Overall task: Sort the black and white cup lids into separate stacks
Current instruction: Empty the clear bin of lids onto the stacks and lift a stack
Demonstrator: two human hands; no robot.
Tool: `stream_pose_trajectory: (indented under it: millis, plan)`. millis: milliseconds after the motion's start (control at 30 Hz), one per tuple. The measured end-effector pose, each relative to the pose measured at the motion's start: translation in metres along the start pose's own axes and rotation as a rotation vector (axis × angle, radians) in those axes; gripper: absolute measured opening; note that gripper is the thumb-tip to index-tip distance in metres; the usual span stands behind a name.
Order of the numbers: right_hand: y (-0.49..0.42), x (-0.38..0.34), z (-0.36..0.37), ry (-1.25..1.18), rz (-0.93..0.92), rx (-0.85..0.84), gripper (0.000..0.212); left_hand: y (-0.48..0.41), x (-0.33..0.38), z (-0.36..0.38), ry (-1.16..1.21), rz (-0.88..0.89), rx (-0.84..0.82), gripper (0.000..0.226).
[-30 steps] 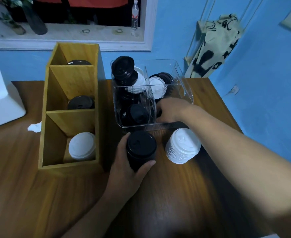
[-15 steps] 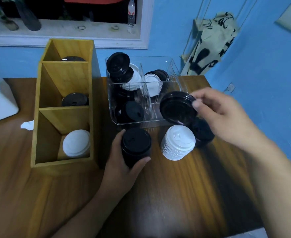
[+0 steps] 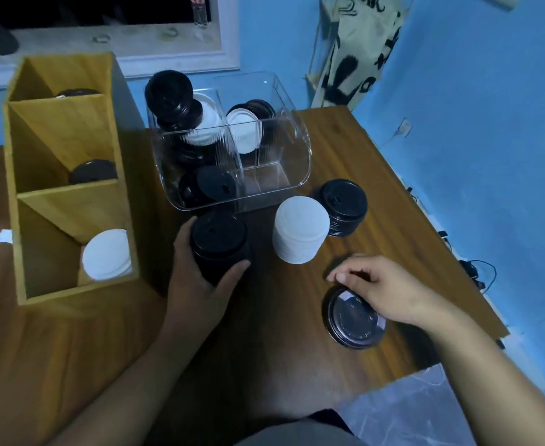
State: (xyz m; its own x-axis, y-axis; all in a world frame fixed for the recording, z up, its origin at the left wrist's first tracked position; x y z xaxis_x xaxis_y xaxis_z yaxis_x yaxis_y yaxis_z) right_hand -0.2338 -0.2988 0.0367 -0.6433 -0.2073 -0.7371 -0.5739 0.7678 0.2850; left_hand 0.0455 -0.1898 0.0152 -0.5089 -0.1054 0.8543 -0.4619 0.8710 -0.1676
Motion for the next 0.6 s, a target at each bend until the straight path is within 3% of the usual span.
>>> stream_pose_trajectory:
  millis: [100,267,367,433,500,600]
  plan:
    - [0.013,0.002,-0.004,0.099,-0.109,0.275,0.021,0.000,-0.001,0.001,0.000,0.005,0.009,0.099]
    - [0.059,0.011,0.003,0.154,0.013,0.479,0.053,0.000,0.000,0.001,0.011,0.017,0.016,0.098]
    - [0.067,0.008,0.019,0.299,0.133,0.472,0.078,0.000,0.000,0.000,0.027,0.011,0.009,0.100]
    - [0.064,0.005,0.031,0.375,0.097,0.433,0.087,0.000,0.001,0.000,0.023,0.017,0.003,0.100]
    - [0.061,0.002,0.036,0.305,0.021,0.344,0.084,0.000,0.003,0.000,0.017,0.022,-0.002,0.100]
    - [0.063,-0.003,0.034,0.014,-0.079,0.152,0.094,0.000,0.002,0.001,0.019,0.015,-0.002,0.099]
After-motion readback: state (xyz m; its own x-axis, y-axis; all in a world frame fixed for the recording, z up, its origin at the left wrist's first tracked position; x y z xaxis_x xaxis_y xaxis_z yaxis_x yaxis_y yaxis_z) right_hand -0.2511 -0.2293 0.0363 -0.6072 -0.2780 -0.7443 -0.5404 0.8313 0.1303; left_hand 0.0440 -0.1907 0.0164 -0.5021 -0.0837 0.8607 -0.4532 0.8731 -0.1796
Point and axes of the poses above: each hand's wrist, its own y-axis away from the middle knuckle, its own z-axis out of the palm, x = y × z, the point moved 4 cm from there along -y, towards the middle knuckle, and after that the axes turned 4 degrees about -y, right-handed, at the moved point
